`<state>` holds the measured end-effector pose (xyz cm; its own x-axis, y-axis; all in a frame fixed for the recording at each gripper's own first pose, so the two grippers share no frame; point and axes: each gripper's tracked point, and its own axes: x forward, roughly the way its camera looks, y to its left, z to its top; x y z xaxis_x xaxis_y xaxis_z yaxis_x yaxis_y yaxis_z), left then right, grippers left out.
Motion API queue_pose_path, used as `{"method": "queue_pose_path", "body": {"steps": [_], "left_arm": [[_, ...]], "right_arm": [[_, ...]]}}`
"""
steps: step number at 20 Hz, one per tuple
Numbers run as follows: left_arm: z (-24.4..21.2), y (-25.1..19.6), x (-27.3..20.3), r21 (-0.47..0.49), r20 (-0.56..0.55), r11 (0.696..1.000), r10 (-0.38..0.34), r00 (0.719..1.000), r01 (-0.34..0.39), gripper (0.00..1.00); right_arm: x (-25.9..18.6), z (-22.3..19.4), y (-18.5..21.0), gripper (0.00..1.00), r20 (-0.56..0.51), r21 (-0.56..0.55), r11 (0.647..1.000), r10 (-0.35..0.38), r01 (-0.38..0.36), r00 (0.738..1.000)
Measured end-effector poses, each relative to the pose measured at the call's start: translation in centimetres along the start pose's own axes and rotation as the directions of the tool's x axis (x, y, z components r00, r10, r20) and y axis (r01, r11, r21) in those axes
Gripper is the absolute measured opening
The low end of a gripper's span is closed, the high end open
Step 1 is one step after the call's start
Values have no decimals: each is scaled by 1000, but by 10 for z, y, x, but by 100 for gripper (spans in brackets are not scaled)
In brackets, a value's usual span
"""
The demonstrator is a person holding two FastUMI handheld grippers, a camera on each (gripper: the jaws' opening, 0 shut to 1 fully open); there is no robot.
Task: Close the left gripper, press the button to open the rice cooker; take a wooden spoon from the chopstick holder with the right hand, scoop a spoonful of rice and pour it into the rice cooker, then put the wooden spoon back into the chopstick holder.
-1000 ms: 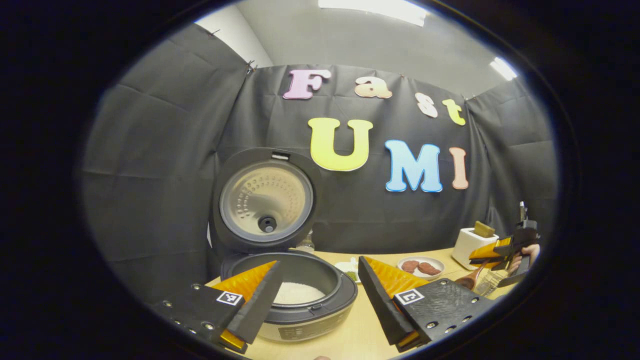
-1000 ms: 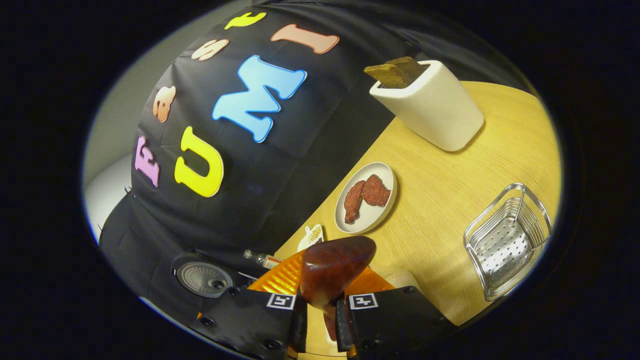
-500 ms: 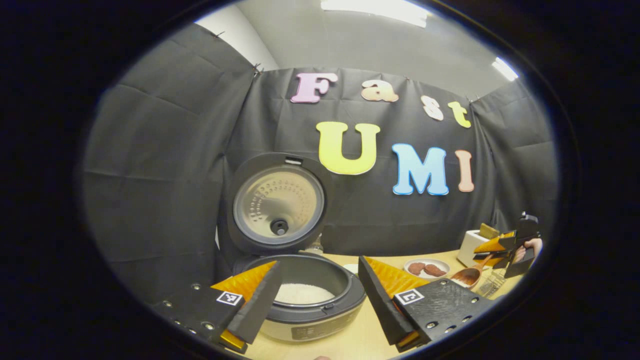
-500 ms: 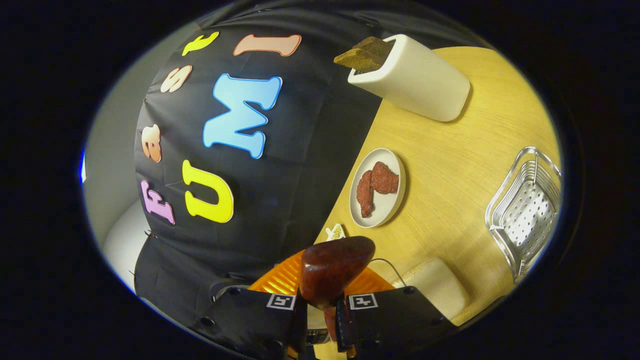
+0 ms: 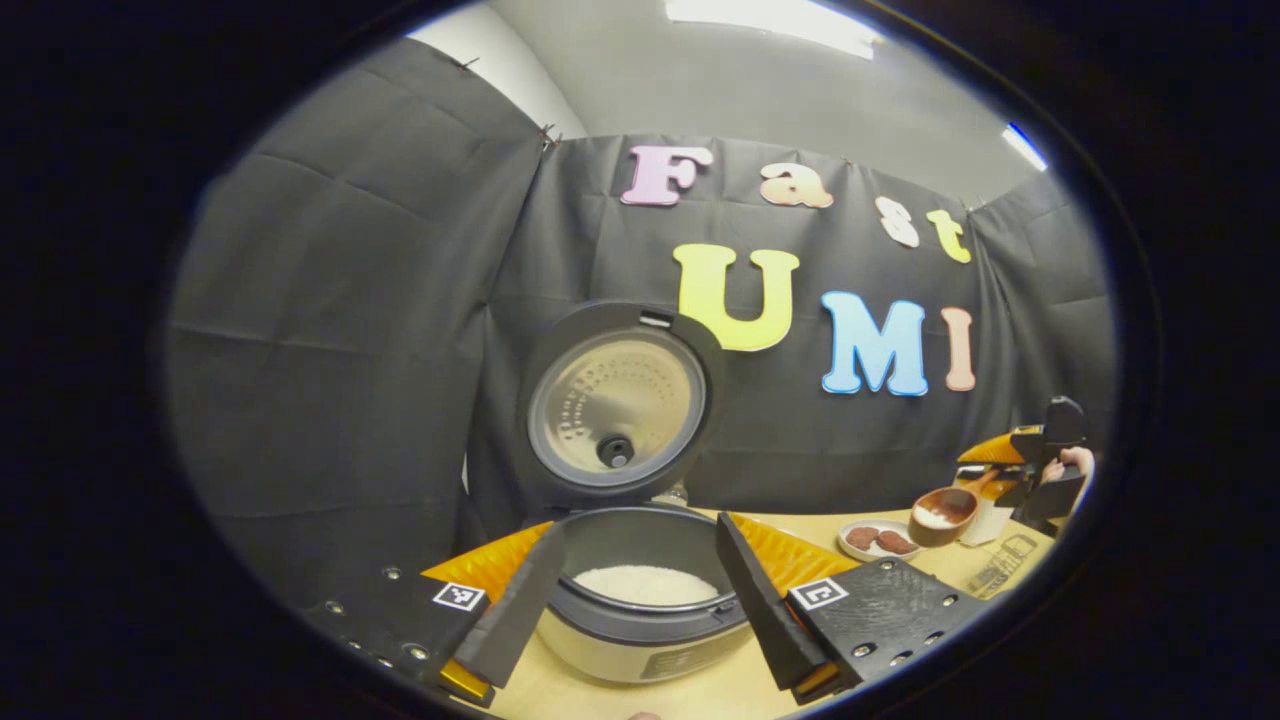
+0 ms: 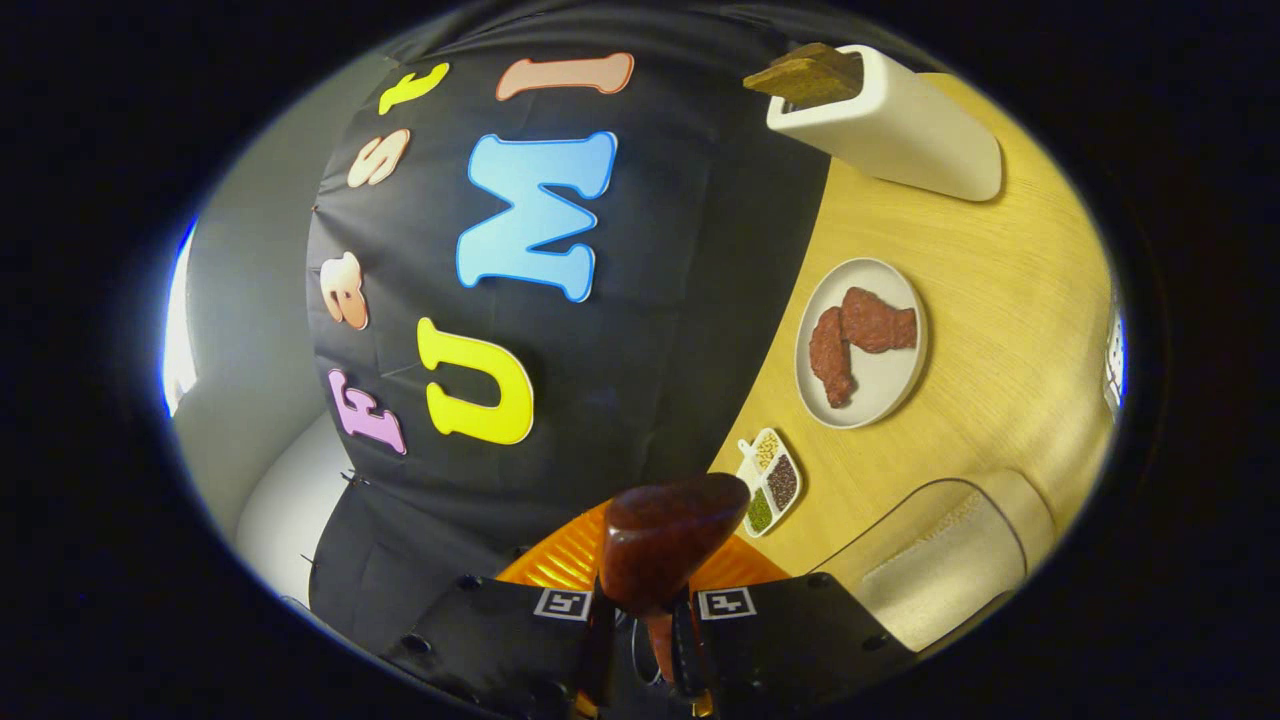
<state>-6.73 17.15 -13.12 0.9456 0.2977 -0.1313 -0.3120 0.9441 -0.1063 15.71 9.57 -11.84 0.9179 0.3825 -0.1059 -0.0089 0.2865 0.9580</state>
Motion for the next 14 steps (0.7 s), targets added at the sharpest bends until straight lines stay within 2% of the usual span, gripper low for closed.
{"method": "queue_pose_path", "body": {"steps": [3, 4, 6, 9, 11, 12, 14], "left_arm": [[0, 20, -3, -10, 13, 1000, 24, 1000, -24, 94], [-1, 23, -4, -12, 14, 1000, 27, 1000, -27, 92], [-1, 38, -7, -6, 19, 999, 42, 999, -42, 92], [1, 59, -11, -5, 23, 998, 61, 998, -61, 92], [1, 71, -14, -6, 23, 997, 75, 997, -75, 92], [2, 78, -14, -7, 23, 997, 83, 996, -83, 92], [1, 87, -18, -12, 24, 995, 95, 995, -94, 93]], "right_arm": [[21, -20, 18, 24, -23, -19, 1000, 4, -5, 1000], [28, -30, 26, 21, -37, -25, 1000, 9, -10, 999], [44, -50, 38, 24, -73, -32, 999, 21, -23, 997], [67, -89, 62, 24, -139, -32, 998, 52, -57, 989], [82, -110, 77, 20, -165, -56, 996, 65, -75, 984], [90, -121, 82, 24, -175, -79, 994, 63, -78, 982], [105, -145, 96, 24, -200, -127, 988, 61, -88, 978]]}}
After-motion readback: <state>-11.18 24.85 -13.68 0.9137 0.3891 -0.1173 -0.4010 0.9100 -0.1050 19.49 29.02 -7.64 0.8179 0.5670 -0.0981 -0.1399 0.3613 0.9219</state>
